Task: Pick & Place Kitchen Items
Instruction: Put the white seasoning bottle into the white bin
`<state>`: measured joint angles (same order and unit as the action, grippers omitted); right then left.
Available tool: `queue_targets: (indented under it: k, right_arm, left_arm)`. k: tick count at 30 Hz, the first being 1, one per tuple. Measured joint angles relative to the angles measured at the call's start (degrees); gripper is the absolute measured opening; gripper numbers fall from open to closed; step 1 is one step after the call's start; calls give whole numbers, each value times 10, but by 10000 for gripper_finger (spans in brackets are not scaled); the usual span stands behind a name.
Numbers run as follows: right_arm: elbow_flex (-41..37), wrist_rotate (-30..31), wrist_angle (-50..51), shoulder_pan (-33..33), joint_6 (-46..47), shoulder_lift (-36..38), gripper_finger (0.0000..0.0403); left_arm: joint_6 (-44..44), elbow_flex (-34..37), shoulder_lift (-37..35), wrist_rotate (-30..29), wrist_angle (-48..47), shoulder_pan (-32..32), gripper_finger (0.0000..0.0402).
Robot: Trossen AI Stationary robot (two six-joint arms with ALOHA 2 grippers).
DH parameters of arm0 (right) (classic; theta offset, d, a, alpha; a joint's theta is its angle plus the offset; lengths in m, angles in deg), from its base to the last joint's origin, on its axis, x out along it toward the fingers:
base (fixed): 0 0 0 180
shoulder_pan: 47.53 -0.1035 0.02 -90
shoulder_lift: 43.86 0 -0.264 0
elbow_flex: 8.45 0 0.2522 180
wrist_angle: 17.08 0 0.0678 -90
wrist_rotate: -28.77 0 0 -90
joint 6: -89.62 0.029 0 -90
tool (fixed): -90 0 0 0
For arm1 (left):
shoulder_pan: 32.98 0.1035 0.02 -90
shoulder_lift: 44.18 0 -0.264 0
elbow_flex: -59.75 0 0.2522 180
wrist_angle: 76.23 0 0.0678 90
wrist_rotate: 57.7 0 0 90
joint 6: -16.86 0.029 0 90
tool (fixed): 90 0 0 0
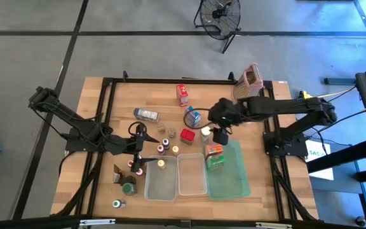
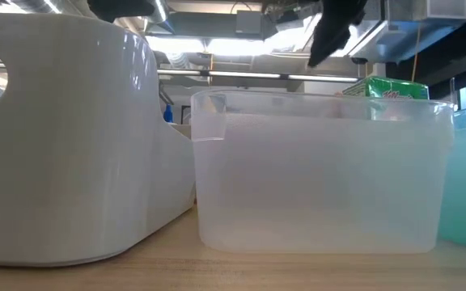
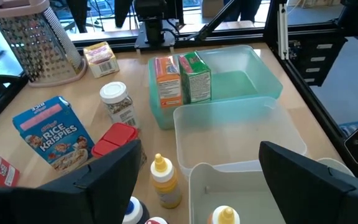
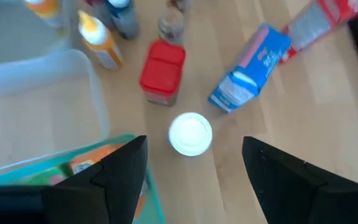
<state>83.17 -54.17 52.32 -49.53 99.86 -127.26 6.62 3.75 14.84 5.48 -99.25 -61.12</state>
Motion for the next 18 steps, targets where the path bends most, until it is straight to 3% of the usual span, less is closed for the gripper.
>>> queue_targets:
  k: [18]
  right_arm:
    - [0, -13, -3, 43, 0, -126, 265]
  left_arm:
    - [0, 0, 0, 14, 0, 0, 322]
